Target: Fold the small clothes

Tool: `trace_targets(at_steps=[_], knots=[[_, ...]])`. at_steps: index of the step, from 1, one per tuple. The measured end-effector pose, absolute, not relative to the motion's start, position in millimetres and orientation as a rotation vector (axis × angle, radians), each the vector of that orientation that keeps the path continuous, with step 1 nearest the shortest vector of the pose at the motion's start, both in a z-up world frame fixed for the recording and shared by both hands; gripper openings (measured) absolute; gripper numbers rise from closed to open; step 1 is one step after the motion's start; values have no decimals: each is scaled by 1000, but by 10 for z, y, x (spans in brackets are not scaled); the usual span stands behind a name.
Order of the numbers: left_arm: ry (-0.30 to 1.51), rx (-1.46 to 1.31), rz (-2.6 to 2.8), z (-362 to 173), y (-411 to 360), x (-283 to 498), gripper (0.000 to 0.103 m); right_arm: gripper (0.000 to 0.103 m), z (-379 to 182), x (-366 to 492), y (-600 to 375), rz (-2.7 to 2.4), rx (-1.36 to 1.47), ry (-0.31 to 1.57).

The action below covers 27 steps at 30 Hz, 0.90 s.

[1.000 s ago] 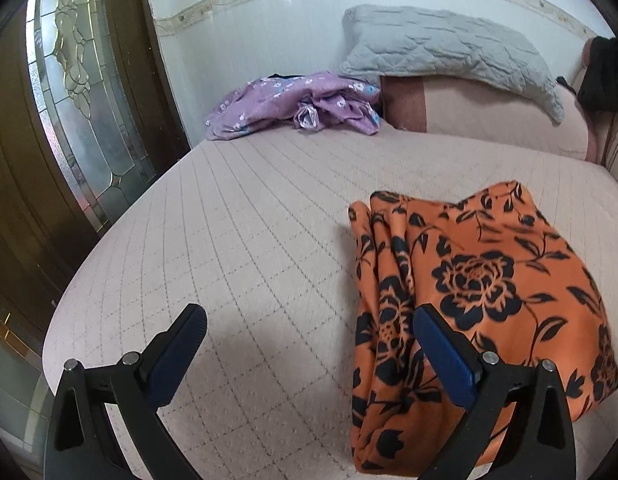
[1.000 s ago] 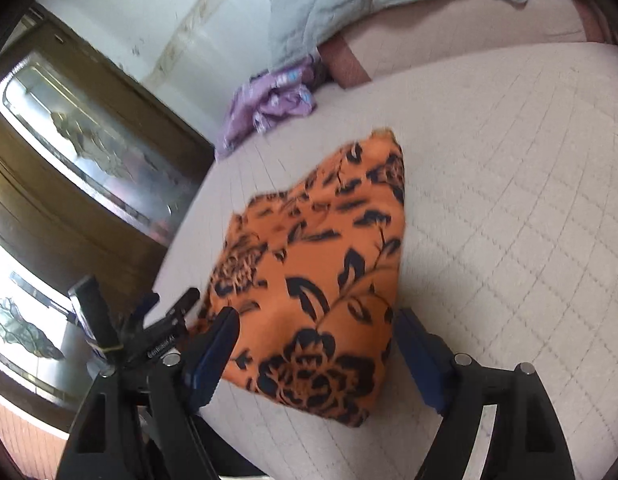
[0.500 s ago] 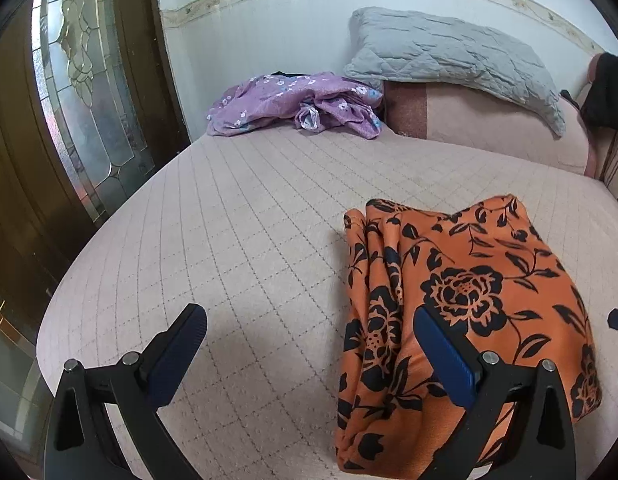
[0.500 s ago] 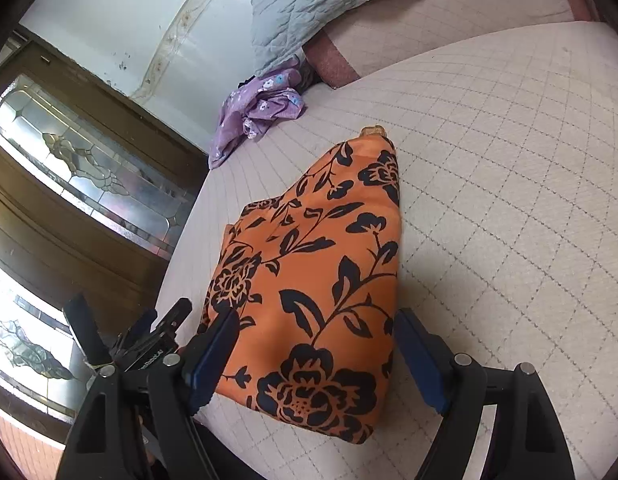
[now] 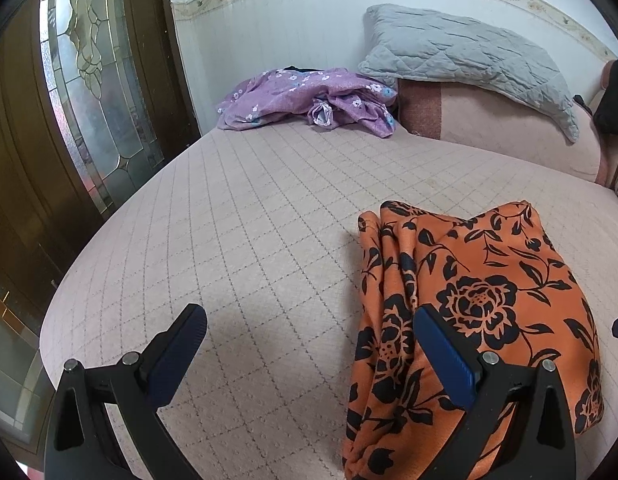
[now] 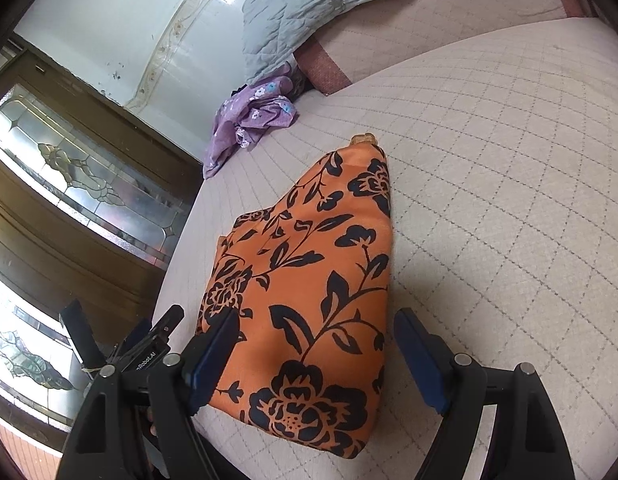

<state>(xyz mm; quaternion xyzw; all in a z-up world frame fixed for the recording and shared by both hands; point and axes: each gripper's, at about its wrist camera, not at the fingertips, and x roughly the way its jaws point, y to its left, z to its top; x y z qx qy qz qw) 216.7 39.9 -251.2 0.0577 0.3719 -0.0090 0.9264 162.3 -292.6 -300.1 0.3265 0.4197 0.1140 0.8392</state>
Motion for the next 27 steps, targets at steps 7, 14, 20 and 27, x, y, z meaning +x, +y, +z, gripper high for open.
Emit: trace_targets(at_steps=[7, 14, 20, 27], knots=[[765, 115, -30, -2511, 352, 2170, 103, 82, -2998, 1622, -2929, 245, 688, 881], [767, 114, -46, -2510, 326, 2151, 103, 82, -3009, 1609, -2978, 242, 704, 869], [769, 109, -52, -2506, 313, 2146, 103, 82, -3014, 1609, -2995, 249, 712, 845], [774, 115, -55, -2517, 272, 2161, 103, 82, -3009, 1607, -3007, 258, 721, 813]])
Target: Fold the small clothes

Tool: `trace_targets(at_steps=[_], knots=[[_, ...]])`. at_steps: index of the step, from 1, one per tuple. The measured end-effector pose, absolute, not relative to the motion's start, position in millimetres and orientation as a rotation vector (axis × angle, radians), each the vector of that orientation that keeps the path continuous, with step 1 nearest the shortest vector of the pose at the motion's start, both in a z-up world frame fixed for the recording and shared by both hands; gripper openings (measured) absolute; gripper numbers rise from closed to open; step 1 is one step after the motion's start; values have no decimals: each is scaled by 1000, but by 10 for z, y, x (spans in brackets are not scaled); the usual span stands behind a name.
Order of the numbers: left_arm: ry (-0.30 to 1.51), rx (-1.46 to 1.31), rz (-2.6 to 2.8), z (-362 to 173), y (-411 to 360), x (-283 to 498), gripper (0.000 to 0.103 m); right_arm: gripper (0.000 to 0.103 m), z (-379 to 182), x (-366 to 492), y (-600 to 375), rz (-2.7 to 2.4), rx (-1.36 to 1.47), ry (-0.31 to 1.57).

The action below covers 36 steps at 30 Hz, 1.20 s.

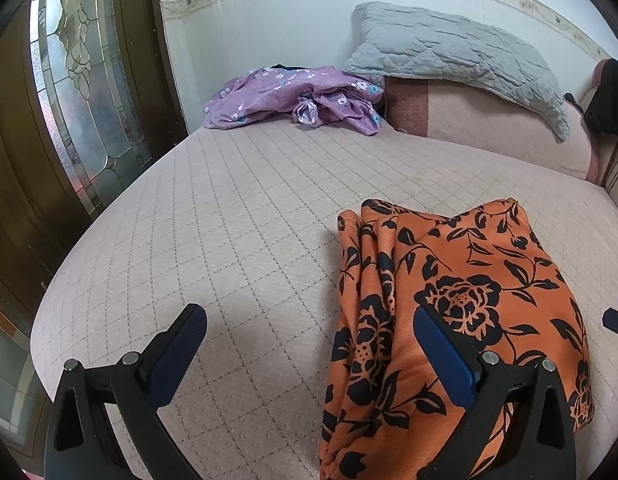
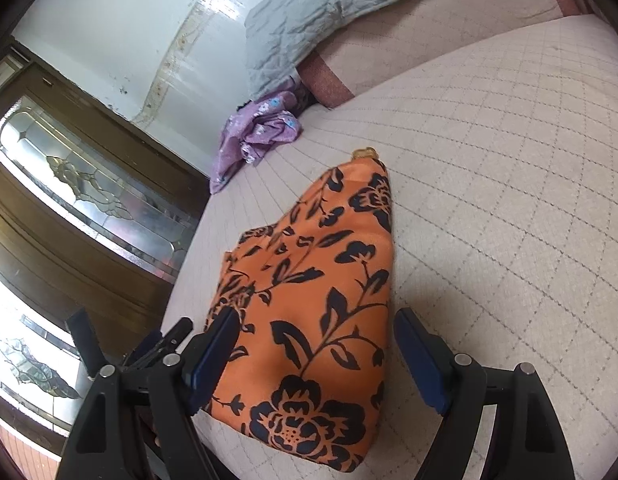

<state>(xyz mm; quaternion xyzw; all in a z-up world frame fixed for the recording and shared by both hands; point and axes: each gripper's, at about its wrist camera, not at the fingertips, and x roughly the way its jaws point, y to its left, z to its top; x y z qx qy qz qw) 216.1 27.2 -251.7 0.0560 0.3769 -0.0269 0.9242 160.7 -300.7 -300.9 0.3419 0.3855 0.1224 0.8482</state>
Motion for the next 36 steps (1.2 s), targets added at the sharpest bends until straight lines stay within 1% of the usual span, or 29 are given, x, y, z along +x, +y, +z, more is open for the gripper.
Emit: trace_targets(at_steps=[1, 3, 4, 5, 6, 10, 13, 18, 19, 20, 22, 28, 36], knots=[[775, 117, -56, -2520, 266, 2163, 103, 80, -2987, 1600, -2987, 264, 708, 801], [776, 120, -56, -2525, 253, 2163, 103, 69, -2949, 1580, -2944, 271, 679, 780], [776, 124, -56, -2529, 250, 2163, 103, 60, -2941, 1578, -2915, 289, 669, 777], [778, 130, -54, -2534, 243, 2162, 103, 53, -2950, 1588, -2886, 310, 665, 786], [784, 141, -51, -2550, 226, 2170, 103, 52, -2981, 1604, -2842, 329, 663, 806], [821, 193, -35, -2648, 167, 2202, 103, 50, -3215, 1713, -2650, 317, 594, 948], [837, 203, -34, -2682, 153, 2213, 103, 50, -3144, 1702, -2602, 314, 551, 935], [836, 192, -34, -2674, 172, 2208, 103, 50, -3092, 1659, -2736, 313, 627, 904], [834, 192, -34, -2672, 171, 2205, 103, 51, -3067, 1645, -2777, 303, 638, 888], [834, 192, -35, -2674, 172, 2208, 103, 58, -3050, 1638, -2807, 295, 646, 875], [835, 190, -36, -2673, 176, 2213, 103, 67, -3030, 1654, -2893, 276, 677, 851], [835, 184, -39, -2667, 175, 2206, 103, 67, -3081, 1676, -3039, 239, 748, 852], [846, 169, -44, -2686, 179, 2216, 103, 67, -3111, 1655, -3078, 222, 764, 853]])
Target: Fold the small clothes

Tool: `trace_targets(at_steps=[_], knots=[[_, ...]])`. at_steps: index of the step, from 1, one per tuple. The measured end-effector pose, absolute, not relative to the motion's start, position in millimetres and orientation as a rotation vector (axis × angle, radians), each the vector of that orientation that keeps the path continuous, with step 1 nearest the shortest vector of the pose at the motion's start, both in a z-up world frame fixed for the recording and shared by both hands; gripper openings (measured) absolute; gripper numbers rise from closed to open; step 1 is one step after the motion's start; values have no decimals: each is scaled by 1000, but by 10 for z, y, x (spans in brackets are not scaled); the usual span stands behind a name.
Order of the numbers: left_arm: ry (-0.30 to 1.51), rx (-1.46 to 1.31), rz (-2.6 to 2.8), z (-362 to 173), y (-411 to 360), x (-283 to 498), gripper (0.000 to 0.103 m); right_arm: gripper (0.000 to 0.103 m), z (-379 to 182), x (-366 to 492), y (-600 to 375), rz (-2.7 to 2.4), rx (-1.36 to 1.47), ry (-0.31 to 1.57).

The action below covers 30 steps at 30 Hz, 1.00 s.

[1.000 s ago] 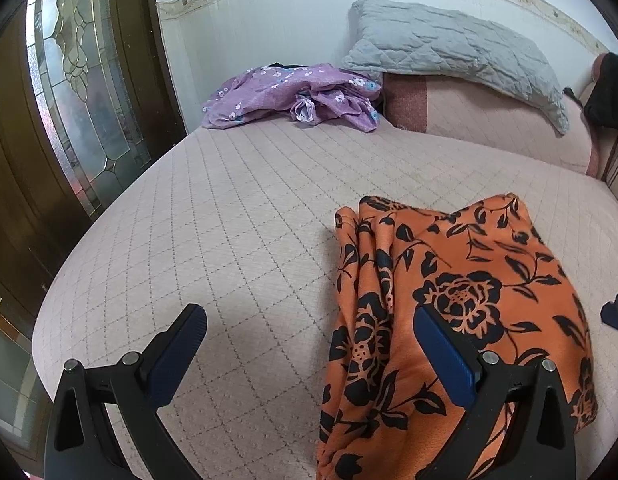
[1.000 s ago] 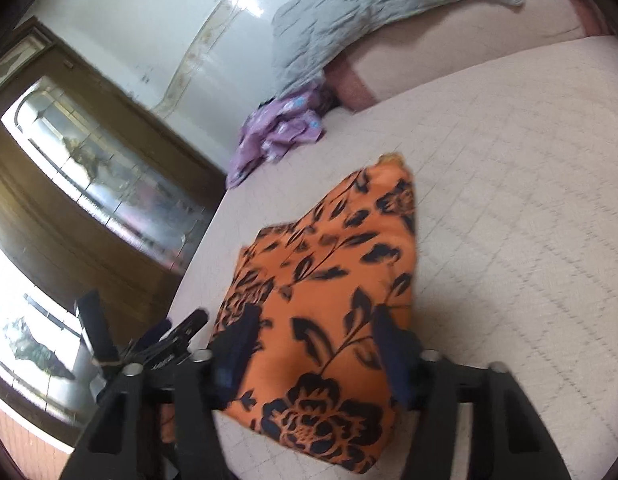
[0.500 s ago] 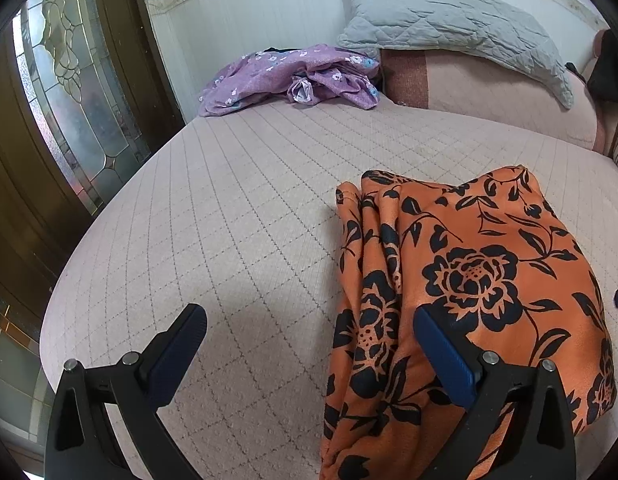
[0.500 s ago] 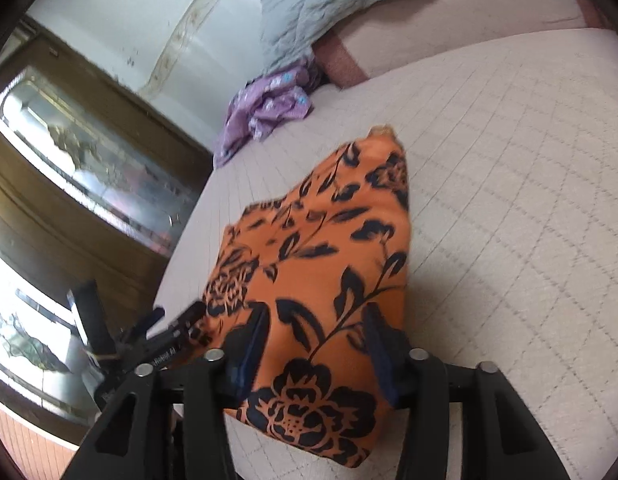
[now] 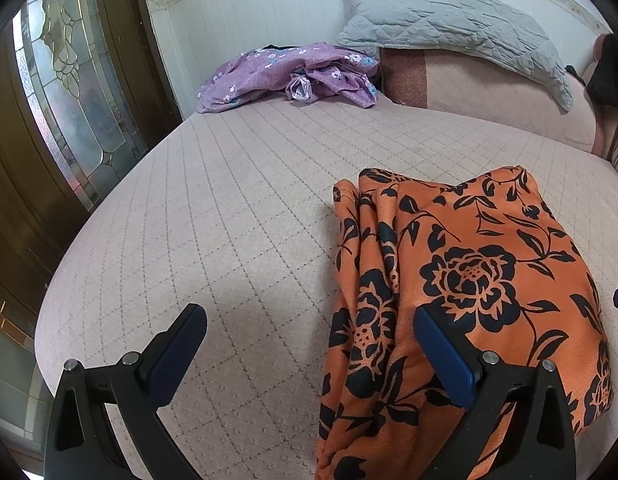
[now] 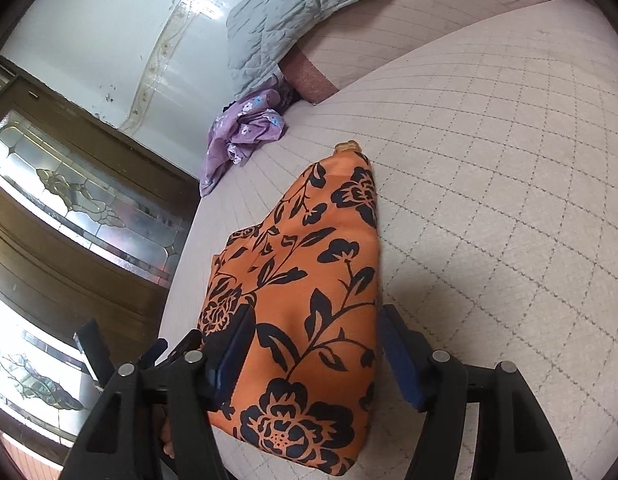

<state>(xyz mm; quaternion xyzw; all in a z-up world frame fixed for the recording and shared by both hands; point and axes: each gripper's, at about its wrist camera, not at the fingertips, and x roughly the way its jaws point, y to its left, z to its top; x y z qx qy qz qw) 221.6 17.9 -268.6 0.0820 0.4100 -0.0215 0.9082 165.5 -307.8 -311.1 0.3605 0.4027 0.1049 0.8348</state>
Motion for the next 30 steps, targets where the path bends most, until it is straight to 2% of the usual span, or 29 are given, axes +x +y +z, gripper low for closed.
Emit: trace_targets(at_steps=[17, 22, 30], knots=[[897, 103, -124, -2759, 178, 2270, 103, 67, -3146, 1644, -3121, 213, 789, 853], [971, 52, -194, -2832, 148, 2301, 103, 73, -3198, 1641, -3158, 227, 829, 851], [963, 63, -186, -2854, 104, 2299, 103, 73, -3292, 1667, -3196, 215, 872, 866]])
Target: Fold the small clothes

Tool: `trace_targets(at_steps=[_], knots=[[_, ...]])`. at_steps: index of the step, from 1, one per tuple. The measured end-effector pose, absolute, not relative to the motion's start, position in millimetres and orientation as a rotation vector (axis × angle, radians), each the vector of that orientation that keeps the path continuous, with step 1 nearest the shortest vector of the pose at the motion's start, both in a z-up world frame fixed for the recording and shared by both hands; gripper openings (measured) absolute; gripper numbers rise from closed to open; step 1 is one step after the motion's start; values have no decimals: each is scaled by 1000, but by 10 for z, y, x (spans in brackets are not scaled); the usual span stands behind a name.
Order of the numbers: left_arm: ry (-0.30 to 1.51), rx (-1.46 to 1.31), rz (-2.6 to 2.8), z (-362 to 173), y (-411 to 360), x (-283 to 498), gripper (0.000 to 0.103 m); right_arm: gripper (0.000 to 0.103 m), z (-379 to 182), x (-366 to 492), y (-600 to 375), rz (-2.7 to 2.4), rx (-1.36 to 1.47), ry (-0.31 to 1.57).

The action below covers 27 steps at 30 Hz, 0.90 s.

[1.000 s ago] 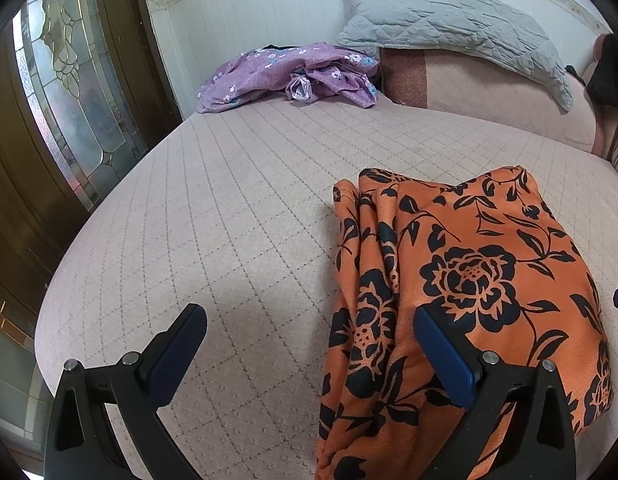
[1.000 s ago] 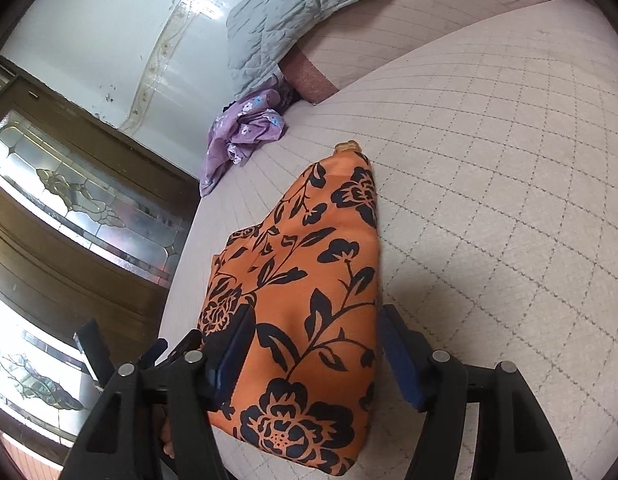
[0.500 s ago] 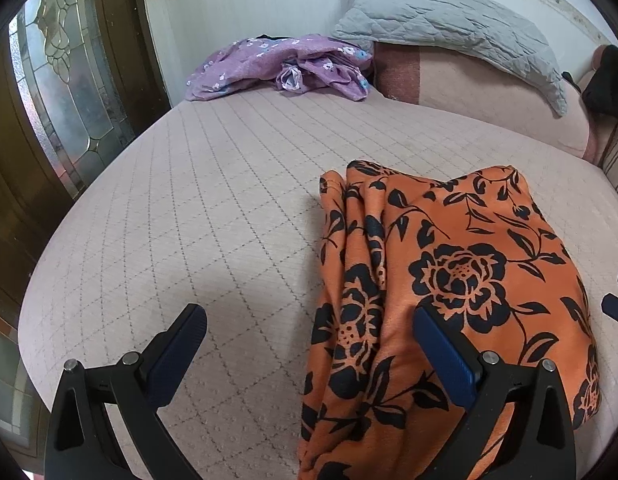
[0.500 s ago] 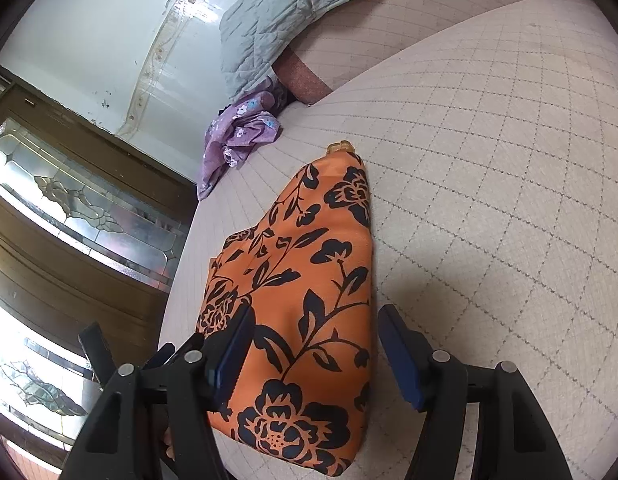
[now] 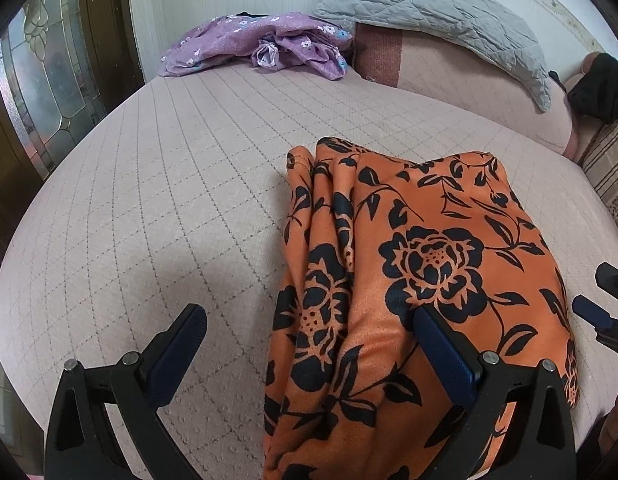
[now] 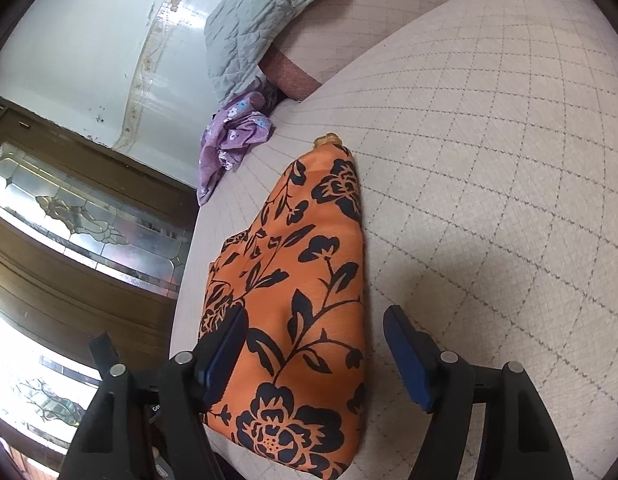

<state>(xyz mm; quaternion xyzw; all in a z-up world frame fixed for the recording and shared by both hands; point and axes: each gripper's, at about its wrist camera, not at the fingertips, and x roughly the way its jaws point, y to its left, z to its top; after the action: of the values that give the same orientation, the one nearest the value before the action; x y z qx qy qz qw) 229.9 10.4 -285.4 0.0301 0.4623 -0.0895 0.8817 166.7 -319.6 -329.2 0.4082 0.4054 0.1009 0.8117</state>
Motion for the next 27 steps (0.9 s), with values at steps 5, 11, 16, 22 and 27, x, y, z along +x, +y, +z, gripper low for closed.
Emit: trace_targets(at_steps=[5, 11, 16, 22, 27], knots=[[965, 59, -190, -2844, 120, 2307, 103, 73, -3309, 1671, -3187, 219, 870, 867], [966, 58, -190, -2848, 118, 2310, 103, 73, -3343, 1688, -3173, 229, 872, 871], [968, 58, -195, -2857, 104, 2303, 103, 73, -3396, 1697, -3178, 227, 880, 876], [978, 49, -216, -2868, 82, 2295, 103, 73, -3403, 1702, -3186, 227, 885, 870], [992, 32, -237, -2879, 85, 2299, 103, 73, -3406, 1706, -3171, 233, 885, 871]])
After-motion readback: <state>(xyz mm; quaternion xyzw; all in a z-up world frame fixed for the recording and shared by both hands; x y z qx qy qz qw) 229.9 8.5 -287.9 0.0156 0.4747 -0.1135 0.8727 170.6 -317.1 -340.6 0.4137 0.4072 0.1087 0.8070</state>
